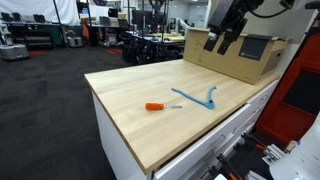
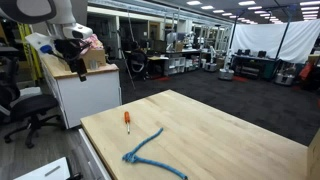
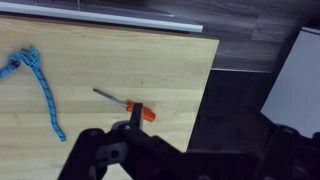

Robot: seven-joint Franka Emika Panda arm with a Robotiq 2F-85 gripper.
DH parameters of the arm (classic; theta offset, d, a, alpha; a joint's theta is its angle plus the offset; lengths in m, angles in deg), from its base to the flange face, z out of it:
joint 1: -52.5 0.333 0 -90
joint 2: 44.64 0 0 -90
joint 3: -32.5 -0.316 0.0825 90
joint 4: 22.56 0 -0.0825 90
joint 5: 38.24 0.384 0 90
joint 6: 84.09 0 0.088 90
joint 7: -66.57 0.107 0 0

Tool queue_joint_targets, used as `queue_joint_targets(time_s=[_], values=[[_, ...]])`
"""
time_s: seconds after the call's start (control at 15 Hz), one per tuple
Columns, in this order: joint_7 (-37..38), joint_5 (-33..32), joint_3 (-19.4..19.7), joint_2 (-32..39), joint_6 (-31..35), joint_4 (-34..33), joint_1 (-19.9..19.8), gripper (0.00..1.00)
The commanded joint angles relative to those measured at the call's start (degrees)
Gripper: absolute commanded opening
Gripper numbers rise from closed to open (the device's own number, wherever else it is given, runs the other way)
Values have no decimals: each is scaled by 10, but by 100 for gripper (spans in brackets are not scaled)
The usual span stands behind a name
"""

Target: Lift the screw driver and place it close on the right side of the blue rope to the left

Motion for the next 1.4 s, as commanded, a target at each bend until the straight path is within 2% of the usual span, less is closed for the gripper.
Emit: queue_joint_targets(time_s=[0.0, 0.27, 0.4, 0.6, 0.73, 1.0, 1.33], values=[[-4, 4, -5, -1, -3, -2, -7, 100], [-4, 4, -5, -1, -3, -2, -7, 100], [-24, 3, 2, 26, -3, -13, -6, 100], [-63, -23, 6, 82, -11, -38, -11, 100], [-85, -43, 4, 120, 8, -50, -16, 100], [-108, -123, 0, 218, 51, -92, -29, 100], [-232, -173, 16, 331, 43, -154, -17, 100]])
